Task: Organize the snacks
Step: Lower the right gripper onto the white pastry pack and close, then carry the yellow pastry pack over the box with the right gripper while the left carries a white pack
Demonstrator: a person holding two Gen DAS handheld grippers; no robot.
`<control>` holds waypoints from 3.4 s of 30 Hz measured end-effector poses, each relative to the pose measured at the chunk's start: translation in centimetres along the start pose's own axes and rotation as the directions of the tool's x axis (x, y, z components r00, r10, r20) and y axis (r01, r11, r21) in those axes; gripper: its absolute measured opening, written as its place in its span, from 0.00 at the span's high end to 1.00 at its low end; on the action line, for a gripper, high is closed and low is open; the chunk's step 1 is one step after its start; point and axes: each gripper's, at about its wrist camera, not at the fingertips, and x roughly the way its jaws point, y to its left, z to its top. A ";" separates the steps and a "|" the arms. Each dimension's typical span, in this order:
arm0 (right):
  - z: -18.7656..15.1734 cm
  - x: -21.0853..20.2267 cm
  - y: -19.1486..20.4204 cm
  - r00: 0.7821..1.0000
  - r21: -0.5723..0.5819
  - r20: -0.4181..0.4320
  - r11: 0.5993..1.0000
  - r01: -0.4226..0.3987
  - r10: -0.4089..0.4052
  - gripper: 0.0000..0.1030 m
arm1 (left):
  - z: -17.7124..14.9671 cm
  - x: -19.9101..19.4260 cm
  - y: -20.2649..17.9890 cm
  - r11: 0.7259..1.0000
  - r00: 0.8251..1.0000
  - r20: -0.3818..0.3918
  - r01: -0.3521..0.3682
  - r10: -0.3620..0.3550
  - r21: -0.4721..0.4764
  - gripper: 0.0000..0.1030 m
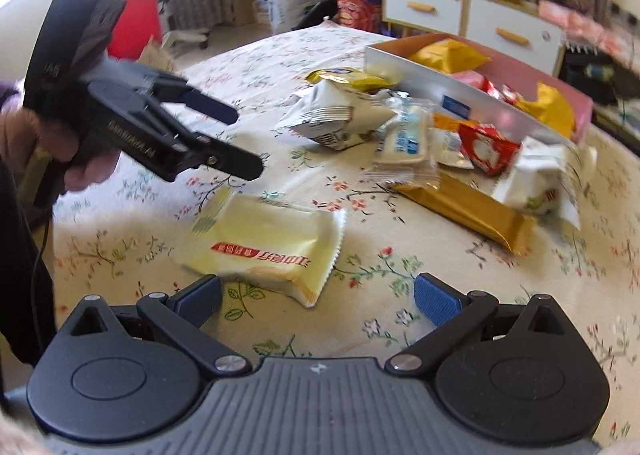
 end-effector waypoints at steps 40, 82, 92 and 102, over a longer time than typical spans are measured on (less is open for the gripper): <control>2.3 1.5 1.4 0.989 -0.135 0.111 0.988 -0.078 0.094 0.53 | 2.9 3.6 -2.5 0.976 0.993 0.110 0.010 -0.035 0.217 0.53; 8.0 0.5 -6.1 0.957 0.137 0.202 0.973 0.185 -0.210 0.57 | 10.1 2.0 -0.4 0.998 0.996 0.071 -0.054 0.057 -0.042 0.59; 10.2 2.1 -11.2 0.924 0.338 0.208 0.910 0.239 -0.320 0.57 | 13.2 5.3 0.3 0.986 0.992 0.067 -0.097 0.107 -0.133 0.59; 11.5 4.0 -13.8 0.913 0.453 0.193 0.858 0.241 -0.358 0.57 | 15.8 9.2 1.4 0.975 0.991 -0.031 -0.135 0.132 -0.175 0.62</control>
